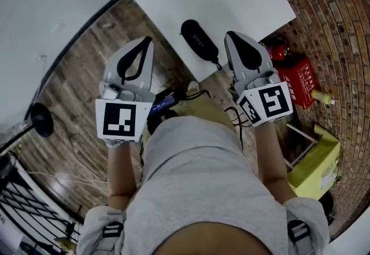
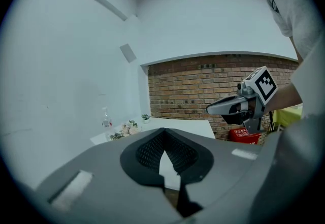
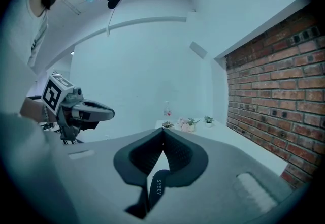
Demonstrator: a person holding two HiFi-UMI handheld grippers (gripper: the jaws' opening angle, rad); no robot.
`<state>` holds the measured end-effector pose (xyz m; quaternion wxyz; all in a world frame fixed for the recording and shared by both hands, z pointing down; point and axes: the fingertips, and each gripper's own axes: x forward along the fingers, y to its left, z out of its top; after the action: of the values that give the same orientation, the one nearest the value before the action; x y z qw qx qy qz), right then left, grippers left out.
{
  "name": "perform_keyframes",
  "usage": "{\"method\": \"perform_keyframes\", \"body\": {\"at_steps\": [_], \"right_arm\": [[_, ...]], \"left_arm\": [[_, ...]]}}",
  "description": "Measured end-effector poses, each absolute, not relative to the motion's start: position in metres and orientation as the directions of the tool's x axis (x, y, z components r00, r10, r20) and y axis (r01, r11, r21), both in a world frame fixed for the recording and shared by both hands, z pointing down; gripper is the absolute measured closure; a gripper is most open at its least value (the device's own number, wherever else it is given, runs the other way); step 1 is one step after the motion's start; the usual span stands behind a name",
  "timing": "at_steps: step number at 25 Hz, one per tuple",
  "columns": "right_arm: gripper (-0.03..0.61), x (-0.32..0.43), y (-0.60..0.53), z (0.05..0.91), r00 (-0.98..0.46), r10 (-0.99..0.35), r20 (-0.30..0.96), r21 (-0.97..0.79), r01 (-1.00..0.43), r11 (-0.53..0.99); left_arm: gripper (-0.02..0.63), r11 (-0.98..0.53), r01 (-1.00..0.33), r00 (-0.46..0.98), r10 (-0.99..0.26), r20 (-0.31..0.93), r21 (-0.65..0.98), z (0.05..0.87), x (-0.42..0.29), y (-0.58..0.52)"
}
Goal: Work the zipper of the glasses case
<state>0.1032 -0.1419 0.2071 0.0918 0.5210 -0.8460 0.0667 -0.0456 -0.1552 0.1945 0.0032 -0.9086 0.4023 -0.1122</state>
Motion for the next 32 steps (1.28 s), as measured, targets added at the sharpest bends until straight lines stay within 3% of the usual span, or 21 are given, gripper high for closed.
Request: {"method": "perform_keyframes", "body": {"at_steps": [32], "right_arm": [[0.586,0.0934,-0.1391,0.2125,-0.455,-0.853,0.254,0.020,-0.880,0.475]], "left_arm": [[0.600,-0.667,-0.738,0.640,-0.741,0.203,-0.105,0.1979,-0.0475,-0.1585]]}}
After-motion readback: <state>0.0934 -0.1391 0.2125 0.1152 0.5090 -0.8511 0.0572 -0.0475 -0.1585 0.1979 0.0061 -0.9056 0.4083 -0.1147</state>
